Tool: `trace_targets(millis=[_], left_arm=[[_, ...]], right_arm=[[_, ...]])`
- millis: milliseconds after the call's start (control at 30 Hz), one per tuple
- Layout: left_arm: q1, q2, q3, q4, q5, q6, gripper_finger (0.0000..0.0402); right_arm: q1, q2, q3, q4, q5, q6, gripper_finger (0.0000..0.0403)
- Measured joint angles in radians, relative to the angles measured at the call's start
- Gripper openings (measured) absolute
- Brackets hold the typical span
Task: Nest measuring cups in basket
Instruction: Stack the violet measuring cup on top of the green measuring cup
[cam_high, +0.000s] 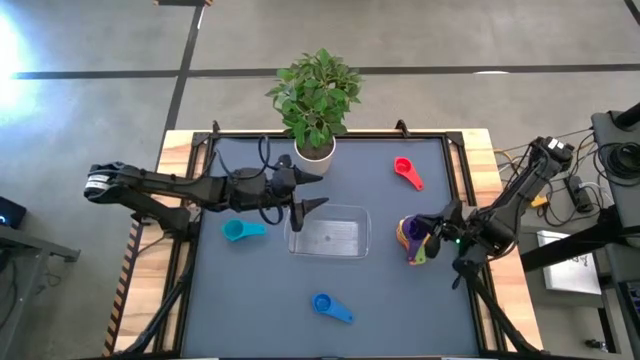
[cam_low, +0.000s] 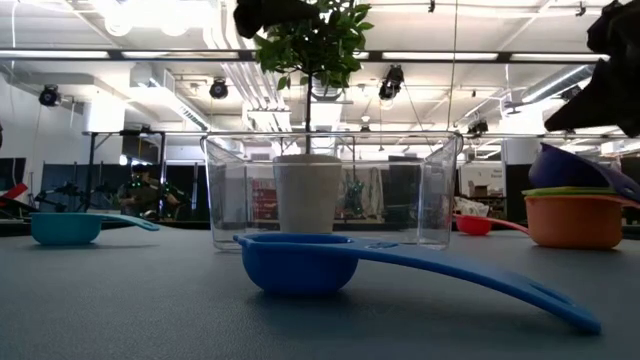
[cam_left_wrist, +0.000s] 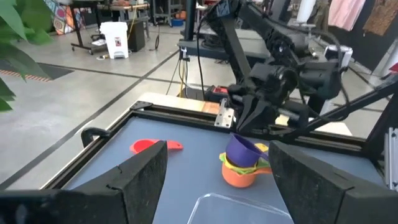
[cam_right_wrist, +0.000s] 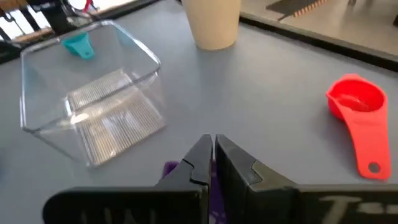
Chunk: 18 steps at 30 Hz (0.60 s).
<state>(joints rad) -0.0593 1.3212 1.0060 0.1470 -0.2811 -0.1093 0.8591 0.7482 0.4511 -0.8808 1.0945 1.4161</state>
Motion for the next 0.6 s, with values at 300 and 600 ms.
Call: trace_targets(millis=[300,600], left_arm=[[0.000,0.021,-0.001,0.000,0.000,0.003,0.0262],[0.000,0.022,-0.001,0.000,-0.001,0.016,0.0262]], right_arm=[[-0.060,0.000,-0.002,0.037,-0.066,-0.049,0.0009],[-0.199,-0.008,0.023,0.293,-0.271,-0.462,0.0009]])
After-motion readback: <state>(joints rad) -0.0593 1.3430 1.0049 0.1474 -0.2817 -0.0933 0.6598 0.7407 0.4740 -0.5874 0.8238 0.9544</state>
